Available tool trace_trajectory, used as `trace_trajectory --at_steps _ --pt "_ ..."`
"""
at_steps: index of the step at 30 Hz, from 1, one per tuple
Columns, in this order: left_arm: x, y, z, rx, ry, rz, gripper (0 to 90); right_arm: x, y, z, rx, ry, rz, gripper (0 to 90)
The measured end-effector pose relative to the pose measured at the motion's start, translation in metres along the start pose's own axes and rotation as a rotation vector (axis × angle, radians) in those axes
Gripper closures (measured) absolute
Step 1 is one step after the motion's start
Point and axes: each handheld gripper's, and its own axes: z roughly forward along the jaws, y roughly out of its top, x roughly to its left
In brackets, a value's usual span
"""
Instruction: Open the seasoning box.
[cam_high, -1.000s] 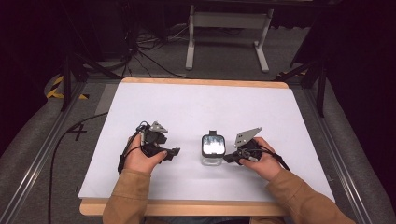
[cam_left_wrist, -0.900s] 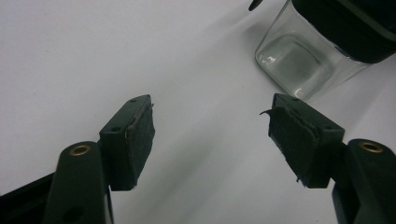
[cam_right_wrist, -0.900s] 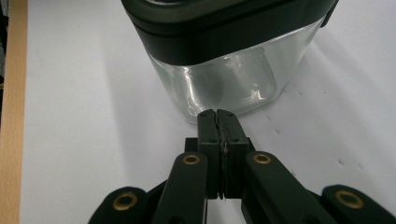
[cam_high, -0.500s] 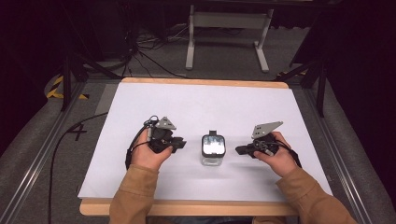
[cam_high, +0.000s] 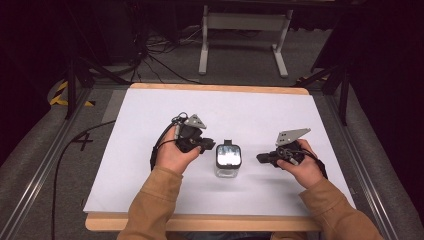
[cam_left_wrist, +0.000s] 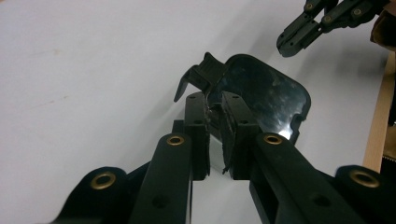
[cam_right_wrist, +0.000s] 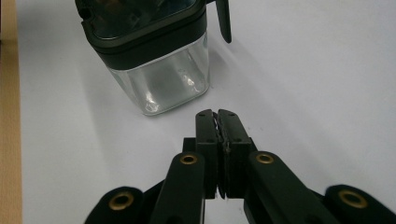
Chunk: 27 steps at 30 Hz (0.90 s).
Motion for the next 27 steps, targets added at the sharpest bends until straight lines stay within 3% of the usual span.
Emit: trace_trajectory --at_steps 4,11,19,23,27 --pt "0.003 0.011 0.012 -0.002 -0.035 0.009 83.6 0.000 0.001 0.000 -0.006 0.006 -0.003 87.8" --pt "0.006 0.027 0.033 0.002 -0.055 0.006 87.6 -0.002 0.001 -0.001 -0.011 0.013 0.006 87.8" --pt "0.011 0.030 0.050 0.025 -0.066 -0.002 88.3 -0.002 0.001 -0.002 -0.016 0.016 0.000 87.1" --pt "0.013 0.028 0.051 0.010 -0.085 -0.012 88.8 -0.002 0.001 -0.001 -0.015 0.014 0.000 87.1" --pt "0.012 0.029 0.051 0.012 -0.078 -0.011 89.2 -0.001 0.002 0.000 -0.011 0.021 0.001 86.9"
